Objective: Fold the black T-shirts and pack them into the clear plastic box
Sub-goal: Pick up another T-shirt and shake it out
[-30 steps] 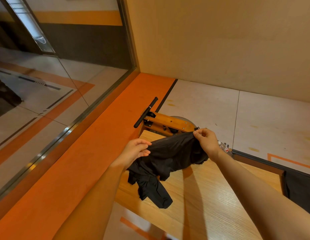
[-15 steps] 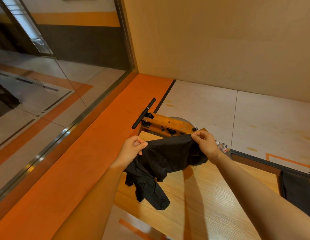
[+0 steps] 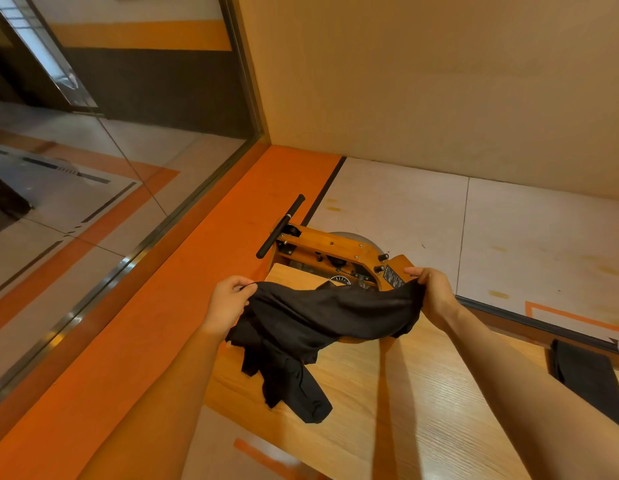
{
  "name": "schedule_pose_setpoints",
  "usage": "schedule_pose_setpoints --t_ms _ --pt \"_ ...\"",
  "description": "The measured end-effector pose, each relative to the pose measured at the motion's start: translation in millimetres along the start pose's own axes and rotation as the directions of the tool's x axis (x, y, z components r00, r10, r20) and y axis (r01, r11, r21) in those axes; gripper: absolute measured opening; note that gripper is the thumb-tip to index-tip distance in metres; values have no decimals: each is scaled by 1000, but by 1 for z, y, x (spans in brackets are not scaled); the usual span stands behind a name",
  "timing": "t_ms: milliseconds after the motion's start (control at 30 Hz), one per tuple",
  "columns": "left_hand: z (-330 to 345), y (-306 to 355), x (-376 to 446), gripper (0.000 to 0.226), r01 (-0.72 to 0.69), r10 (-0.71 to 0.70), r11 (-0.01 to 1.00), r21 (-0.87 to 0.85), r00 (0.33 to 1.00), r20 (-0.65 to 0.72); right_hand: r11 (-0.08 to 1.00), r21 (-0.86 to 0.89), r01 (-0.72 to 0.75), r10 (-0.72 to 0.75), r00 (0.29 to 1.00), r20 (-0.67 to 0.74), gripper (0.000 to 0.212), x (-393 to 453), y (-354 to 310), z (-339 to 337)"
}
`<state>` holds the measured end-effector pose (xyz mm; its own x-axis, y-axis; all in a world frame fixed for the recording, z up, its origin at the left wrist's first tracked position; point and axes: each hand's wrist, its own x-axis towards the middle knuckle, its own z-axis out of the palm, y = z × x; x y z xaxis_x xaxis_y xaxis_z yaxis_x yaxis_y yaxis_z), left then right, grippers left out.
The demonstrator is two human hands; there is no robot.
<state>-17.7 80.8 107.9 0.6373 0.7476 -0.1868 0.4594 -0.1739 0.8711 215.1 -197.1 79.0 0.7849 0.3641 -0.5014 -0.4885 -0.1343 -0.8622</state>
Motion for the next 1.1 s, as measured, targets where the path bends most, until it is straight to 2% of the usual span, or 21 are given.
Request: schedule_pose_setpoints --t_ms 100,233,367,567,833,1100 --pt "-10 -10 6 10 41 -41 999 6 998 -37 998 -63 -8 8 1000 8 39 9 7 -16" --pt "-18 -18 13 9 98 -98 995 -5 991 -89 993 -98 58 -59 998 -6 24 19 19 -36" --pt "-13 -8 16 11 110 -112 994 -26 987 -118 991 -91 99 -110 987 -116 23 22 18 -47" --pt "11 27 27 12 1 -3 1000 -23 996 -88 980 15 197 -188 956 -227 21 15 -17 -63" --pt "55 123 55 10 -213 213 977 9 971 -113 928 68 365 -323 885 -336 38 3 -98 -126" --pt "110 225 74 15 -290 278 950 -112 954 -111 876 148 458 -346 812 -470 28 -2 -161 -190"
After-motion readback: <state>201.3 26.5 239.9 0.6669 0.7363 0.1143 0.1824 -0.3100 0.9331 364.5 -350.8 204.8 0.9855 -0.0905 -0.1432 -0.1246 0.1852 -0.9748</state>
